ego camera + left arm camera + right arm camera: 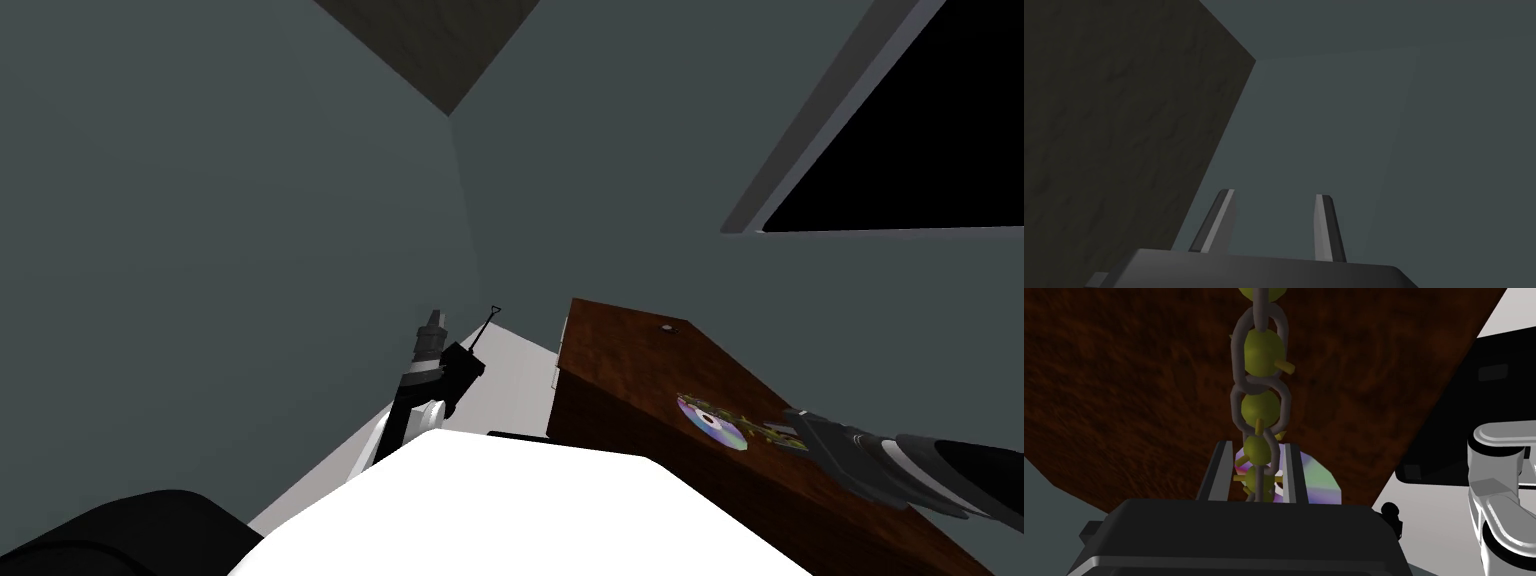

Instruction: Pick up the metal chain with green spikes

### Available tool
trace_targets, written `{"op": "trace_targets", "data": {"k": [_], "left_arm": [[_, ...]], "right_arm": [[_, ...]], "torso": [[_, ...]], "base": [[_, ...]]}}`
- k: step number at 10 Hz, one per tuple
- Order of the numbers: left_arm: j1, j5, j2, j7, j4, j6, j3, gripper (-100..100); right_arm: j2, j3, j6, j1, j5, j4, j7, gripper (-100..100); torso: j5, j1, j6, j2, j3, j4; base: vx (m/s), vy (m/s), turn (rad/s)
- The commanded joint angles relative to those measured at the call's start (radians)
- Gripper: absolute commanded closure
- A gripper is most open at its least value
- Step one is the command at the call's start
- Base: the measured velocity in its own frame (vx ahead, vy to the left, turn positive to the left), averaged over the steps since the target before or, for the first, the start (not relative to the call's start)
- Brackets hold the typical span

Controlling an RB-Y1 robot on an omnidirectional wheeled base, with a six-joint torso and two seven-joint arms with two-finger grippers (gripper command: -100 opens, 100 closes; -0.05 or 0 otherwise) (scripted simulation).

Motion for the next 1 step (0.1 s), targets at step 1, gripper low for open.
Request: {"op": "trace_targets", "data": {"k": [1], "left_arm": [[0.0, 0.0, 0.0, 0.0, 0.0, 0.0, 0.0, 0]], "right_arm": [[0.0, 0.0, 0.0, 0.0, 0.0, 0.0, 0.0, 0]], "torso": [[0.0, 0.0, 0.0, 0.0, 0.0, 0.0]], "base": [[0.0, 0.0, 0.0]]}}
